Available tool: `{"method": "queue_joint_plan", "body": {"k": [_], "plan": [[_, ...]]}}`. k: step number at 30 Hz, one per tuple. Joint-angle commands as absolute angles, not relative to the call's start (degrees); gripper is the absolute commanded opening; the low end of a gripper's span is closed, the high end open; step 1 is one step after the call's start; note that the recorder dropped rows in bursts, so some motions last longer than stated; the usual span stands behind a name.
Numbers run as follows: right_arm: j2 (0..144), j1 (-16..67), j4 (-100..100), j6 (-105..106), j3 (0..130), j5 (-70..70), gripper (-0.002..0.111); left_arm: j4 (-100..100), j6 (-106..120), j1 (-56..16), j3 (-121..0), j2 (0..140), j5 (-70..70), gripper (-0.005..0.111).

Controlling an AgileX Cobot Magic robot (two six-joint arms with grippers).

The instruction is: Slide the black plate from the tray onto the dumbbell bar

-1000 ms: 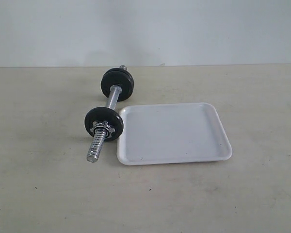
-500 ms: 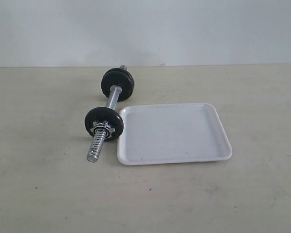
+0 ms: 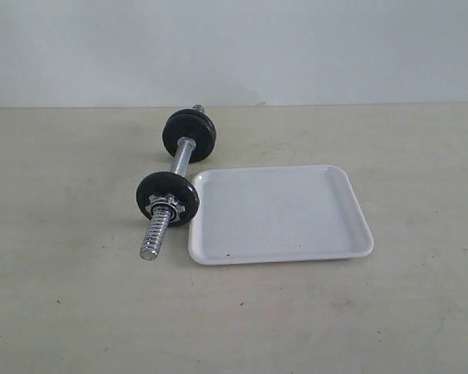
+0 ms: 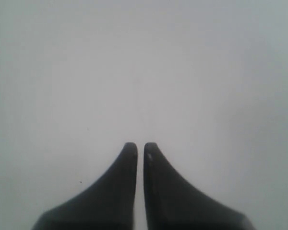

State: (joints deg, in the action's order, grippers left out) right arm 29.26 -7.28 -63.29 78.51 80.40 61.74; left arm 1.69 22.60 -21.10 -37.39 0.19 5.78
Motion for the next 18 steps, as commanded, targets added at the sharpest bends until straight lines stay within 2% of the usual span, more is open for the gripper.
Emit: {"method": "queue_joint_plan", "body": {"k": [1,10,15,18], "plan": [[26.01,-7.45,-46.53,65.83,75.03,46.97,0.004,1.68,23.26,-21.19,-35.33,0.0,10.56,0.004],[23.65,-7.45,-37.62,52.08,52.38,19.36,0.004,1.98,22.14,-21.19,-35.04,0.0,15.03,0.004],[23.25,-7.45,-46.75,41.1,36.25,-5.77,0.004,2.54,12.86,-21.19,-35.04,0.0,16.41,0.004],[21.98,-7.45,-50.9,29.19,30.05,-13.51,0.004,2.54,11.31,-21.19,-35.04,0.0,16.52,0.004]]}}
